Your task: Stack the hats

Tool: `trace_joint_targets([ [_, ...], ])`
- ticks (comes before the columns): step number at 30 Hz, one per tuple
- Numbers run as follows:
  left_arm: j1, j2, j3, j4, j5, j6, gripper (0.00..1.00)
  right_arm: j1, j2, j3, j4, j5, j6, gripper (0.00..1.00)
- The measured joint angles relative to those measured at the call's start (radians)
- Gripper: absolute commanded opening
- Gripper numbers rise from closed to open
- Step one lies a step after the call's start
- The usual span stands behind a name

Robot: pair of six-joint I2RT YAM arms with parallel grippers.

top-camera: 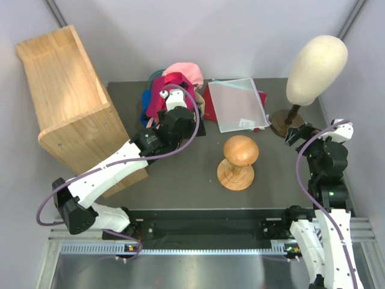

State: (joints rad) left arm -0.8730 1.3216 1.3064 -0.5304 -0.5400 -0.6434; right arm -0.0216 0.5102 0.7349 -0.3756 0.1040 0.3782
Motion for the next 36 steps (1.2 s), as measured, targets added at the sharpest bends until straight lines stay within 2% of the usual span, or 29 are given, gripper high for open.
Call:
trace_joint_targets([
  [4,0.002,0.017,0.055,-0.018,-0.006,0.017,0.99,0.000,0.015,0.007,0.010,0.026,0.005,1.00],
  [10,0.009,-0.067,-0.085,0.099,0.099,0.028,0.99,0.000,0.023,0.039,0.017,0.060,0.007,0.99],
  [14,0.021,-0.037,-0.064,0.109,0.142,0.031,0.99,0.000,0.026,0.040,0.014,0.083,-0.002,1.00],
  [16,0.022,0.017,0.005,0.093,0.143,0.067,0.99,0.000,0.039,0.050,0.009,0.090,-0.013,1.00],
  [19,0.005,0.158,0.207,0.061,0.131,0.151,0.99,0.000,0.066,0.068,0.010,0.098,-0.032,1.00],
  [25,-0.027,0.500,0.772,-0.090,0.016,0.301,0.99,0.000,0.101,0.079,0.012,0.100,-0.056,1.00],
  [28,-0.002,0.626,0.953,-0.188,-0.058,0.326,0.99,0.000,0.106,0.079,0.013,0.092,-0.061,1.00],
  [32,0.072,0.664,0.958,-0.279,-0.082,0.330,0.99,0.000,0.114,0.079,0.013,0.073,-0.063,1.00],
  [36,0.203,0.624,0.843,-0.286,-0.040,0.313,0.99,0.000,0.138,0.079,0.014,0.048,-0.062,1.00],
])
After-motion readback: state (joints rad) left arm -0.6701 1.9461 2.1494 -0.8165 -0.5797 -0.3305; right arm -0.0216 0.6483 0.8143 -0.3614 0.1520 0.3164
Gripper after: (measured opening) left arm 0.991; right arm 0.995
